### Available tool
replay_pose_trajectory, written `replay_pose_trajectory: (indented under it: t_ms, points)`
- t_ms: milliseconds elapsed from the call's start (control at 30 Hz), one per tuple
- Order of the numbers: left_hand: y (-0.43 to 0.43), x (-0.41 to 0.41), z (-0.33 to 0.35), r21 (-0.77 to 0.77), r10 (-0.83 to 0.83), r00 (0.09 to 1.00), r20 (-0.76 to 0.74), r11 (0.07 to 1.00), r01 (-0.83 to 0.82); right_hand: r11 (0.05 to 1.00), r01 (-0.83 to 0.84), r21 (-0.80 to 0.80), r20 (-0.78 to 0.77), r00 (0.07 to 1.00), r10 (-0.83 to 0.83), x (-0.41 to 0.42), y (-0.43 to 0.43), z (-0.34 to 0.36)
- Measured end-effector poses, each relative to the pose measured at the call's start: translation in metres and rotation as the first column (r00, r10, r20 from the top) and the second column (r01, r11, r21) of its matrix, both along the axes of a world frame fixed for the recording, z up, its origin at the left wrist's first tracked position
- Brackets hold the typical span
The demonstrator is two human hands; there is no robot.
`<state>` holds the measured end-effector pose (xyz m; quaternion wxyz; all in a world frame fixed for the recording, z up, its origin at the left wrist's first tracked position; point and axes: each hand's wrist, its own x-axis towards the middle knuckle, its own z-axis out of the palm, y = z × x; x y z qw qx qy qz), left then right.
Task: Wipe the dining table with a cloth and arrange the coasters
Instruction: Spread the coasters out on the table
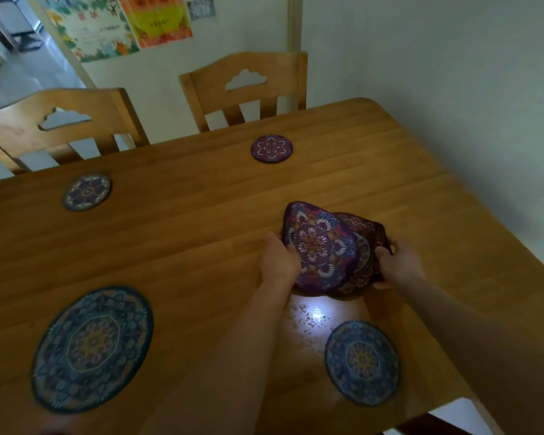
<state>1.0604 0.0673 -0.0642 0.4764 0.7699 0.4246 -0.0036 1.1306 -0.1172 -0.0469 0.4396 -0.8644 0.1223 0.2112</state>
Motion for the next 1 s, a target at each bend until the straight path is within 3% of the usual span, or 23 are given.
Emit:
replay_pose_trajectory:
  t_ms: [67, 167, 267, 367, 433, 533, 633, 867, 1000]
  points:
    - [0.023, -0.007, -0.005, -0.005, 0.102, 0.994, 0.026, 0.995, -0.101, 1.000, -0.016, -0.010, 0.091, 0.996, 0.017, 0.005, 0.007, 0.007]
    - [0.066, -0.023, -0.013, -0.060, 0.300, 0.951, 0.078, 0.953, -0.296, 0.992, 0.029, 0.122, 0.160, 0.986, -0.048, 0.014, 0.025, 0.024]
    - [0.101, -0.047, -0.008, -0.151, 0.534, 0.831, 0.157, 0.845, -0.514, 0.949, 0.081, 0.304, 0.146, 0.981, -0.130, 0.021, 0.047, 0.039]
    - [0.122, -0.072, -0.002, -0.218, 0.671, 0.718, 0.186, 0.740, -0.636, 0.871, 0.177, 0.459, 0.033, 0.976, -0.216, 0.023, 0.069, 0.037]
    - [0.126, -0.082, -0.004, -0.215, 0.690, 0.710, 0.142, 0.722, -0.658, 0.832, 0.264, 0.488, -0.107, 0.964, -0.243, 0.019, 0.077, 0.026]
    - [0.127, -0.092, -0.010, -0.288, 0.702, 0.711, 0.042, 0.690, -0.664, 0.859, 0.297, 0.417, -0.264, 0.944, -0.199, 0.009, 0.084, 0.001]
    - [0.130, -0.099, -0.015, -0.285, 0.685, 0.729, -0.025, 0.694, -0.661, 0.875, 0.300, 0.380, -0.266, 0.941, -0.207, 0.001, 0.084, -0.012]
    - [0.130, -0.104, -0.012, -0.264, 0.664, 0.747, -0.011, 0.719, -0.643, 0.883, 0.282, 0.375, -0.253, 0.948, -0.195, -0.001, 0.081, -0.017]
    - [0.122, -0.104, -0.004, -0.344, 0.659, 0.752, 0.006, 0.707, -0.617, 0.924, 0.304, 0.233, -0.302, 0.926, -0.228, -0.007, 0.079, -0.021]
